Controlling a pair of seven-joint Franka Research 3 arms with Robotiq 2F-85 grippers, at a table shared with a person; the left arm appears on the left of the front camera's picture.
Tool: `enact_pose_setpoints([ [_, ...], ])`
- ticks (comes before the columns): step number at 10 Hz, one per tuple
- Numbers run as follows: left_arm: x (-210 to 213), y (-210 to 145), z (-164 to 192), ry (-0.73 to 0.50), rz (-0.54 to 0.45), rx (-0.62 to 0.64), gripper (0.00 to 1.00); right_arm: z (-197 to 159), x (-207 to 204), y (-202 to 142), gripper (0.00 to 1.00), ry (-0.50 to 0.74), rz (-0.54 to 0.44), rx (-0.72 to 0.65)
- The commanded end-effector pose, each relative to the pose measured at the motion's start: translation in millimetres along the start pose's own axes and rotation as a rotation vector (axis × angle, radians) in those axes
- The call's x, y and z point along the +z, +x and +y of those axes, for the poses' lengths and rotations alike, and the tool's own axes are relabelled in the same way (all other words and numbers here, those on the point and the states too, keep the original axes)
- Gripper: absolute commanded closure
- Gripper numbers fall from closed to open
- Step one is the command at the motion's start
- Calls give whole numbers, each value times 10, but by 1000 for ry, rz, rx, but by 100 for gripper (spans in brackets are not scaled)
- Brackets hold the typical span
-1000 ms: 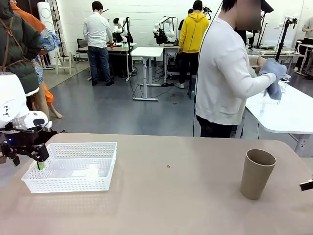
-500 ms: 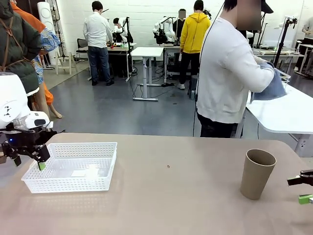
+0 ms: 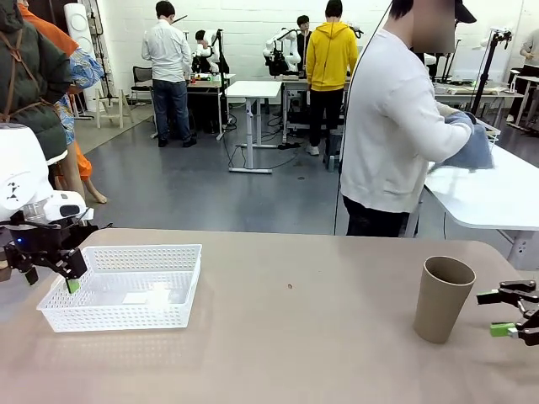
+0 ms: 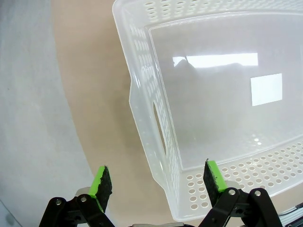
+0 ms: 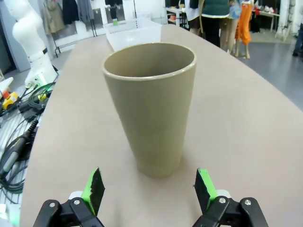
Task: Clean and organize the cups into the basket.
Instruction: Pick up the Organizing basket and move it to the center of the table, then pick up the Reusable plastic cup from the right side of the table and place it inside the Organizing basket.
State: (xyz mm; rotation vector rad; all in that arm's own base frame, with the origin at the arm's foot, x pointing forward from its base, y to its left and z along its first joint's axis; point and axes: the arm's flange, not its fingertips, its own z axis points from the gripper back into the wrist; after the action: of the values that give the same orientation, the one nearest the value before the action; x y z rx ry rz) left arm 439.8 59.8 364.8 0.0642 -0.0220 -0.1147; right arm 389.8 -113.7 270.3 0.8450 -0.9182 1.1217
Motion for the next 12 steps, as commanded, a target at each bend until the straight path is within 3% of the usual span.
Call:
enact_pose_setpoints([
  [1,-10,-58,20,0,-25,-7,0,-237,-158,-110,0,30,-52,14],
  [12,-73,-36,48,19,-12,11,0,-365,-658,-40,0,147,-59,91],
])
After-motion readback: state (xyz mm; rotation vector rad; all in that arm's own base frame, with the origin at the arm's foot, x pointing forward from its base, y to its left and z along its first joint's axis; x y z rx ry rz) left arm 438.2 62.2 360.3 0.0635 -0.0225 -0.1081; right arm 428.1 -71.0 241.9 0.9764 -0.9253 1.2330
